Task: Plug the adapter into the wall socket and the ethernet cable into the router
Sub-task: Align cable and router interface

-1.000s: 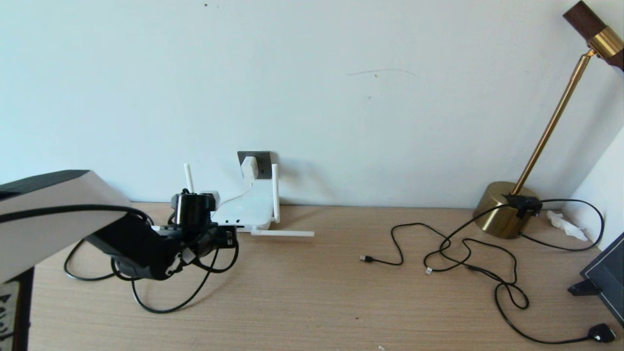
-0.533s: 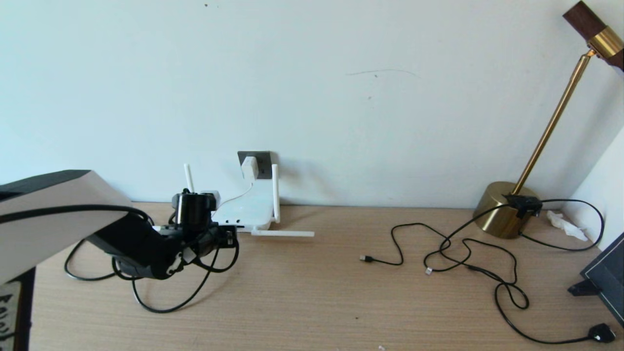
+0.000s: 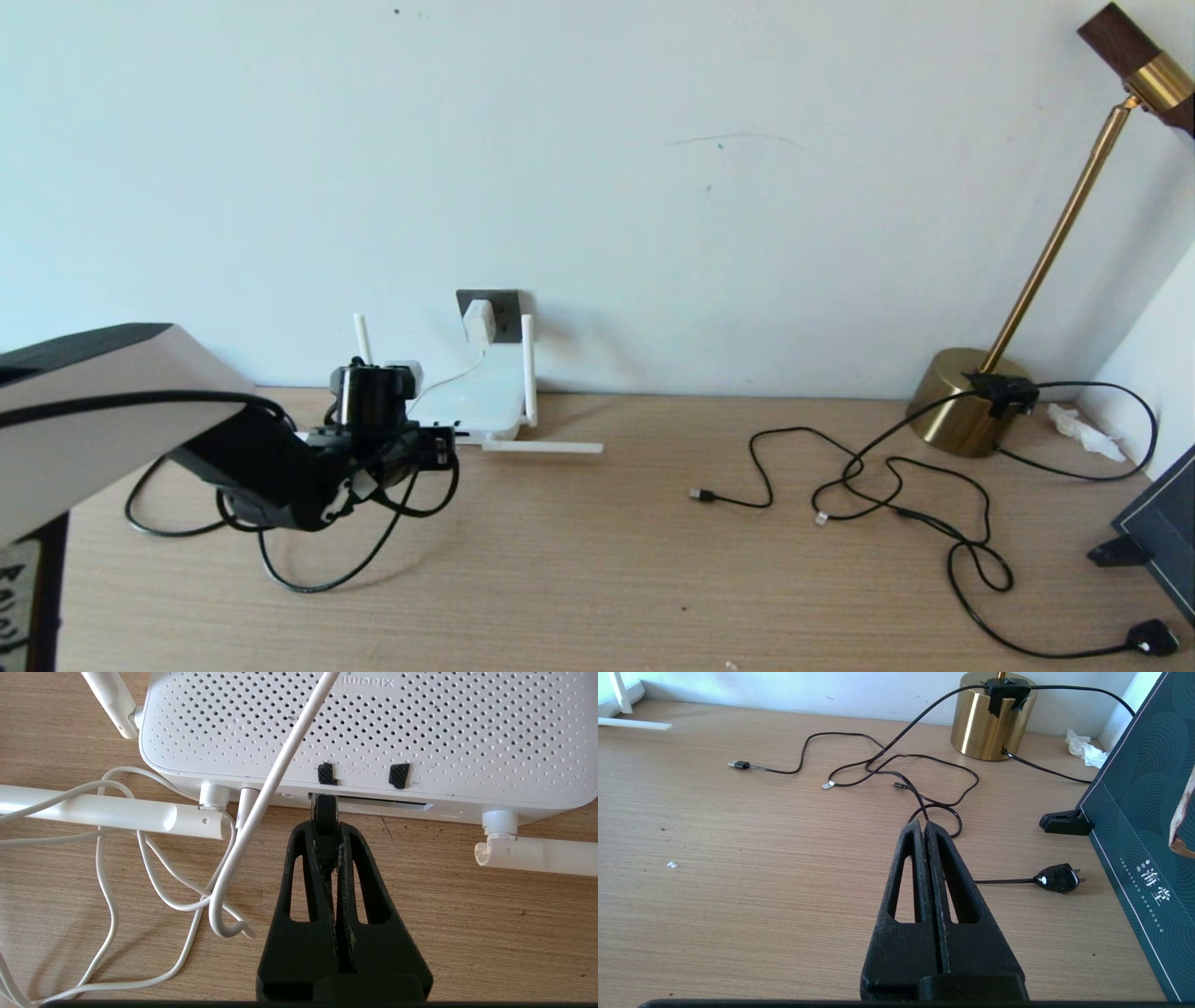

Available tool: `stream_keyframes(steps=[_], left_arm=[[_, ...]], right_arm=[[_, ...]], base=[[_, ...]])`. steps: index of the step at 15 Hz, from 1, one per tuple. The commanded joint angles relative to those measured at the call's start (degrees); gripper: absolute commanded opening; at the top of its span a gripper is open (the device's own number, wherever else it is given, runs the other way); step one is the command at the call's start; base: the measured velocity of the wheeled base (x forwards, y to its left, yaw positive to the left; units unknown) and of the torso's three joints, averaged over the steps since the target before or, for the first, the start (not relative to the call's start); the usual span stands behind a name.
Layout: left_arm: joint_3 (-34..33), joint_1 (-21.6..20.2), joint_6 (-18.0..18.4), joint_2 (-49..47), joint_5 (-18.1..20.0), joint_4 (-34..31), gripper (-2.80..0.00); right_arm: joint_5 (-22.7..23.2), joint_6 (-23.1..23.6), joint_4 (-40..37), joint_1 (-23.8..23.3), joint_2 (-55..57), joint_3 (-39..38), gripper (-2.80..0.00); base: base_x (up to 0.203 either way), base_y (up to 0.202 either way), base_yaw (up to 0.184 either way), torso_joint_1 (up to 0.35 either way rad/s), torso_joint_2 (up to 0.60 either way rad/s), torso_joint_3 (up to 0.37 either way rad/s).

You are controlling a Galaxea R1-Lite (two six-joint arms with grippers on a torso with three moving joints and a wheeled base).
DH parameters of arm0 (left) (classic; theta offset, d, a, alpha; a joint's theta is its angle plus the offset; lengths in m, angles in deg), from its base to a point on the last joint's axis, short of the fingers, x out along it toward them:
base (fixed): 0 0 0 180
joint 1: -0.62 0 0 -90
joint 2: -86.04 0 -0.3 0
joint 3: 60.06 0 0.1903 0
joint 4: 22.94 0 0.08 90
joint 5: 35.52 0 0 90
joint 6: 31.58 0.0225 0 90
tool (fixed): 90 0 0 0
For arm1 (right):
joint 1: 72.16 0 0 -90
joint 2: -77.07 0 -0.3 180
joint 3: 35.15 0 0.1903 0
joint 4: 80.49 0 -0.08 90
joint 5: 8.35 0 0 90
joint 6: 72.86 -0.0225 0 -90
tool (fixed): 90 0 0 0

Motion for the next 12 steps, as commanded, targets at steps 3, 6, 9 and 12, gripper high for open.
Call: stream_keyframes(steps=[3, 6, 9, 12], left_arm=[[0.0, -0.1, 0.0, -0.2, -0.1, 0.1, -2.8], [0.1, -0.1, 0.1, -0.2, -0.1, 0.1, -2.8], [0.3, -0.2, 0.1, -0.2, -0.1, -0.5, -2.8], [0.3, -0.3, 0.2, -0.2, -0.1, -0.7, -2.8]], right_arm=[[0.0, 0.0, 0.0, 0.1, 0.0, 0.0, -2.8], [0.0, 0.0, 0.0, 0.0, 0.1, 0.0, -2.8], [0.0, 0.0, 0.0, 0.0, 0.1, 0.0, -2.8], [0.0, 0.0, 0.0, 0.1, 0.0, 0.0, -2.8]], base=[[0.0, 0.0, 0.0, 0.0, 0.0, 0.0], [0.0, 0.0, 0.0, 0.0, 0.0, 0.0], [0.0, 0.0, 0.0, 0.0, 0.0, 0.0], [0.0, 0.0, 0.0, 0.0, 0.0, 0.0]])
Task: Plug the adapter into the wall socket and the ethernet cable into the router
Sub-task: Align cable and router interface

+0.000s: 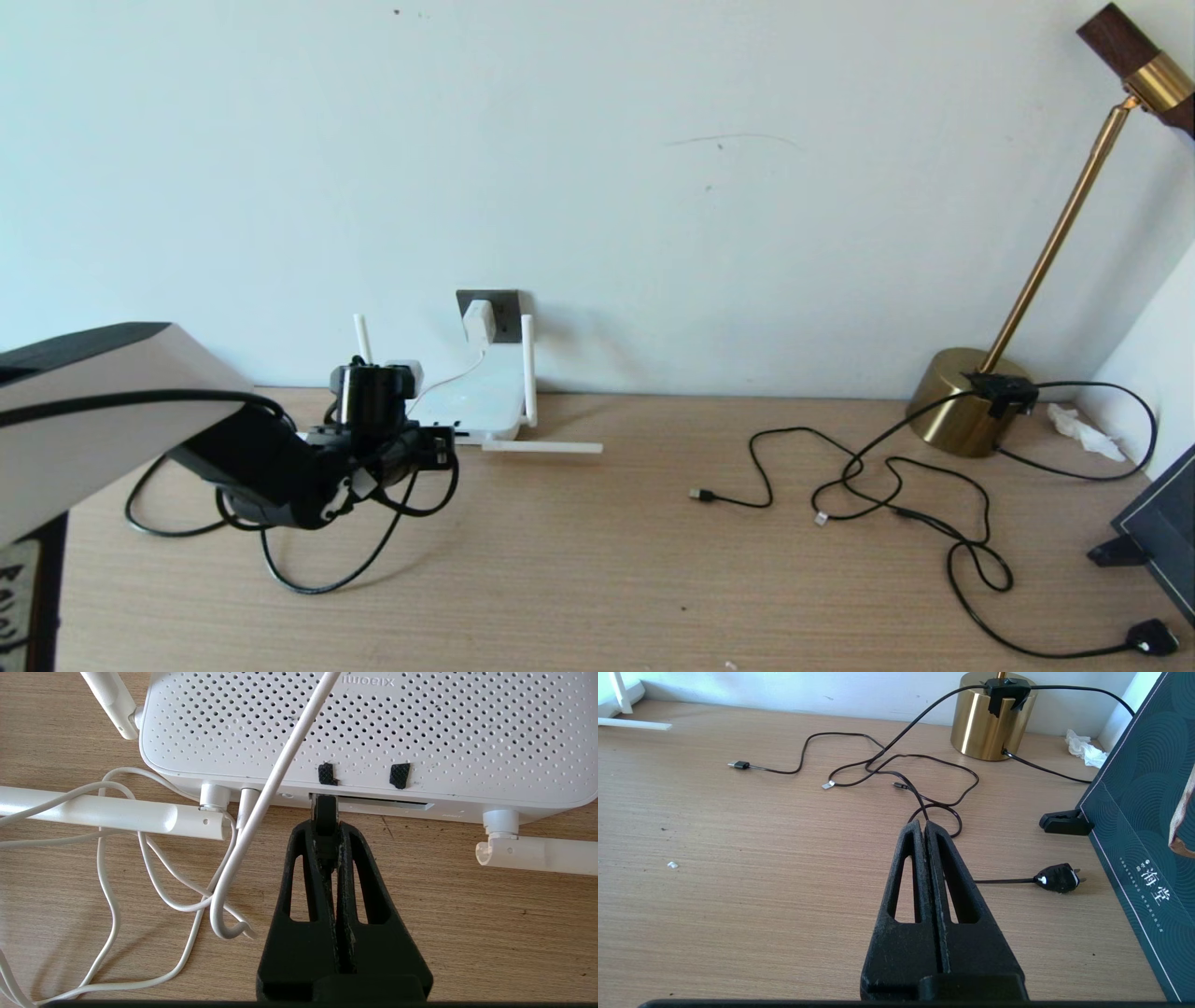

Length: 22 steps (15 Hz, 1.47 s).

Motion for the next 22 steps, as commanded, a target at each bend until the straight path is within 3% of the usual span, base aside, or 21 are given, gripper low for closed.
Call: stream_keyframes(steps=[1, 22], left_arm=[[0.0, 0.0, 0.0, -0.2, -0.1, 0.1, -2.8], [-0.6, -1.4, 0.0, -0.9, -0.1, 0.2, -2.8]], right_arm=[[0.0, 0.0, 0.0, 0.0, 0.1, 0.0, -2.8], [0.0, 0.0, 0.0, 0.0, 0.1, 0.0, -2.8]], base=[[0.0, 0.0, 0.0, 0.0, 0.0, 0.0], [0.0, 0.0, 0.0, 0.0, 0.0, 0.0]])
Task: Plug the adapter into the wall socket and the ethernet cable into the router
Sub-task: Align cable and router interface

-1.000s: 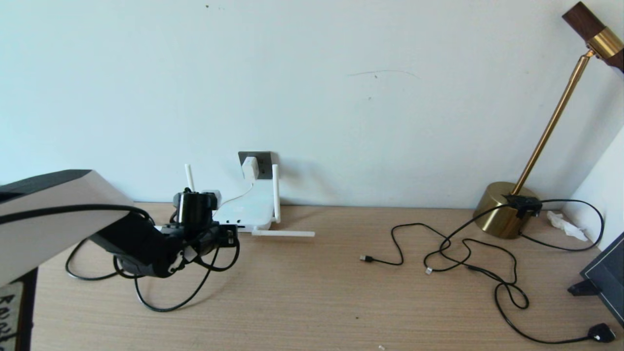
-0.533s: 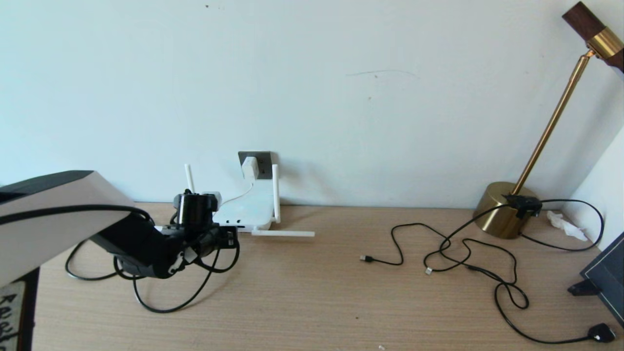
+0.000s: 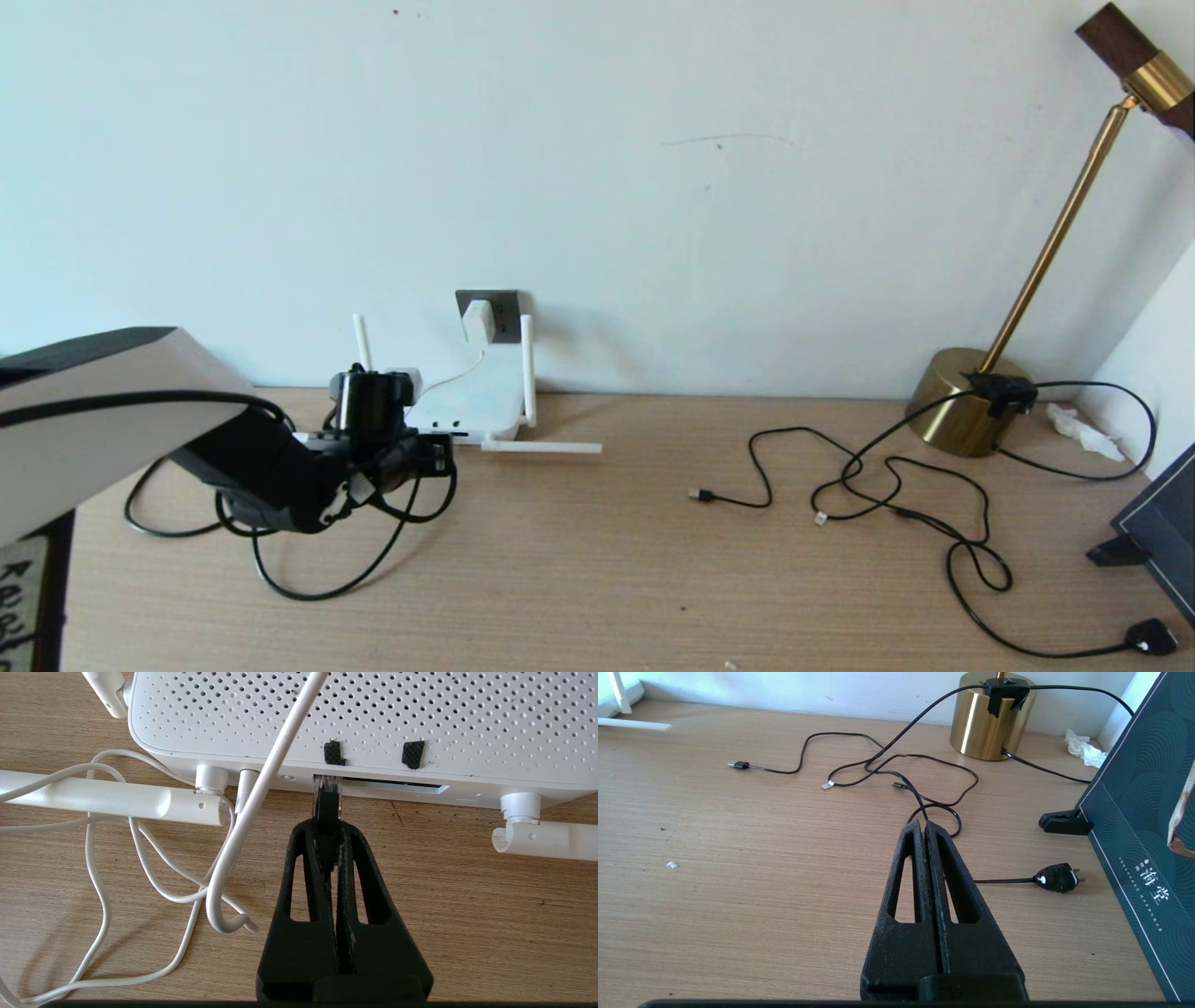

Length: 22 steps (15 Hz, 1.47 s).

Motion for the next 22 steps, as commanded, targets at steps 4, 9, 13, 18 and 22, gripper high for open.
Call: stream_keyframes(steps=[4, 9, 13, 18, 22], left_arm=[[-0.6, -0.1, 0.9, 0.0, -0.2, 0.6, -2.8], [-1.3, 0.0, 0.9, 0.2, -0.2, 0.9, -2.8], [-1.2, 0.1, 1.0, 0.2, -0.2, 0.9, -2.8], [-1.2, 0.2, 1.0, 0.2, -0.2, 0.9, -2.8], [-0.9, 0.1, 1.0, 0.0, -0.2, 0.9, -2.8]], right_arm=[[0.0, 0.0, 0.0, 0.0, 0.1, 0.0, -2.8], [0.0, 0.0, 0.0, 0.0, 0.0, 0.0, -2.8], [0.0, 0.0, 0.0, 0.0, 0.1, 0.0, -2.8], [0.0, 0.0, 0.0, 0.0, 0.0, 0.0, -2.8], [0.0, 0.0, 0.0, 0.0, 0.0, 0.0, -2.8]], base=[[0.0, 0.0, 0.0, 0.0, 0.0, 0.0], [0.0, 0.0, 0.0, 0.0, 0.0, 0.0], [0.0, 0.0, 0.0, 0.0, 0.0, 0.0], [0.0, 0.0, 0.0, 0.0, 0.0, 0.0], [0.0, 0.0, 0.0, 0.0, 0.0, 0.0]])
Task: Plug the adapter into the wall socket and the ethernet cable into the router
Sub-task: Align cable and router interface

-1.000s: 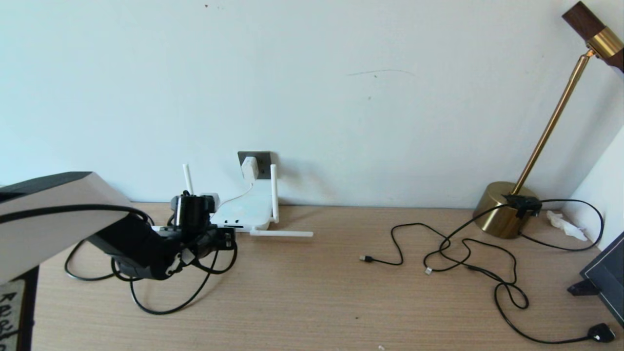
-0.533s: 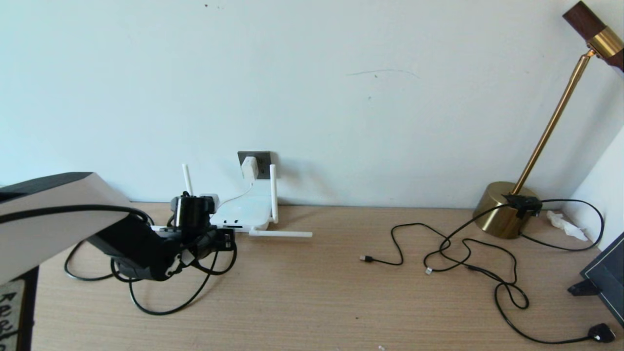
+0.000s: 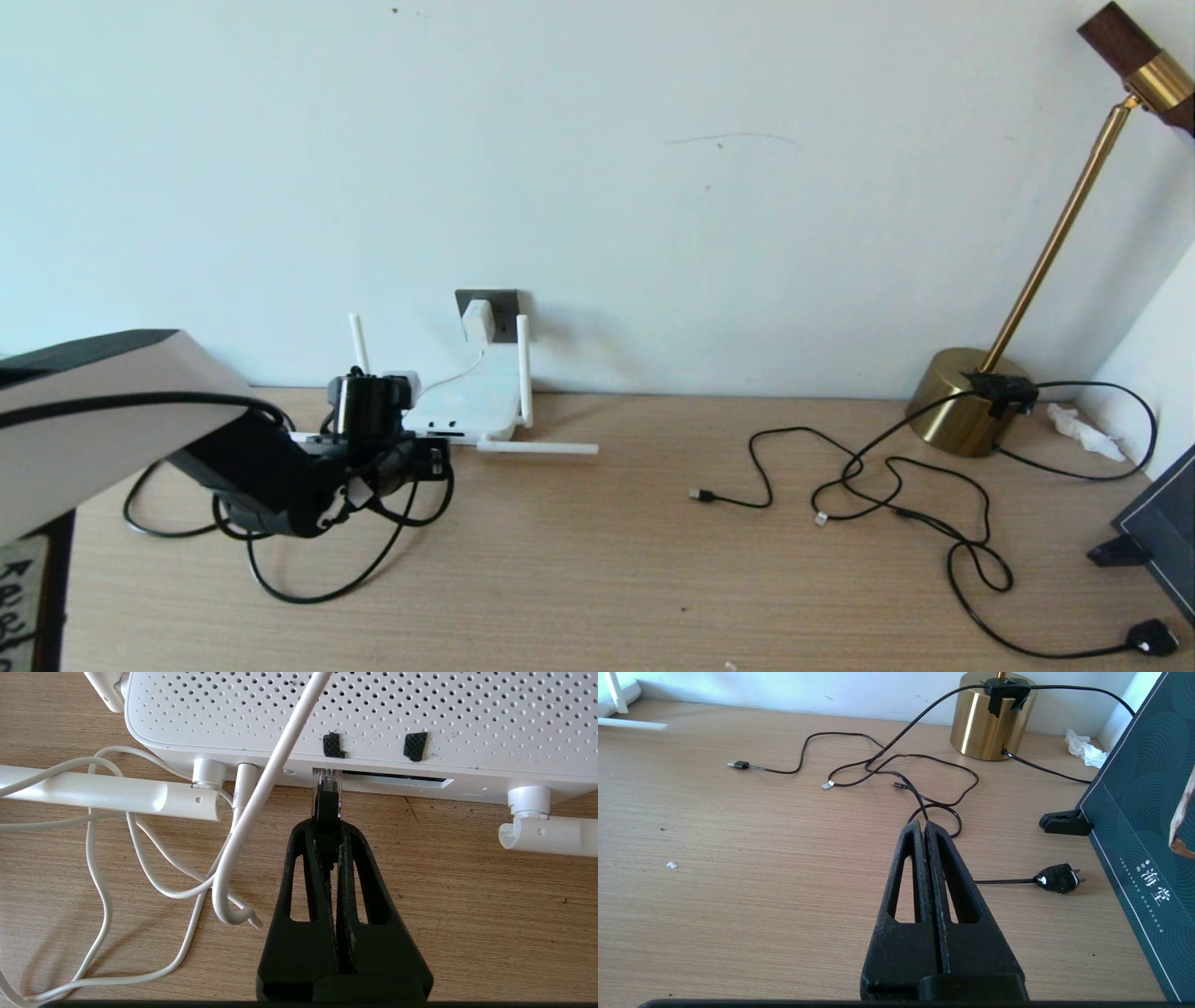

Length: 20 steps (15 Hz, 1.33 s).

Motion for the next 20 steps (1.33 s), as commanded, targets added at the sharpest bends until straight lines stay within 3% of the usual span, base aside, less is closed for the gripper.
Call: stream_keyframes(steps=[1, 20], left_arm=[[0.3, -0.1, 0.1, -0.1, -0.1, 0.3, -2.8], [0.4, -0.4, 0.3, 0.0, -0.1, 0.2, -2.8]], right_arm=[[0.0, 0.0, 0.0, 0.0, 0.1, 0.0, -2.8], [0.0, 0.0, 0.0, 0.0, 0.0, 0.0, -2.8]], base=[[0.0, 0.0, 0.0, 0.0, 0.0, 0.0], [0.0, 0.0, 0.0, 0.0, 0.0, 0.0]])
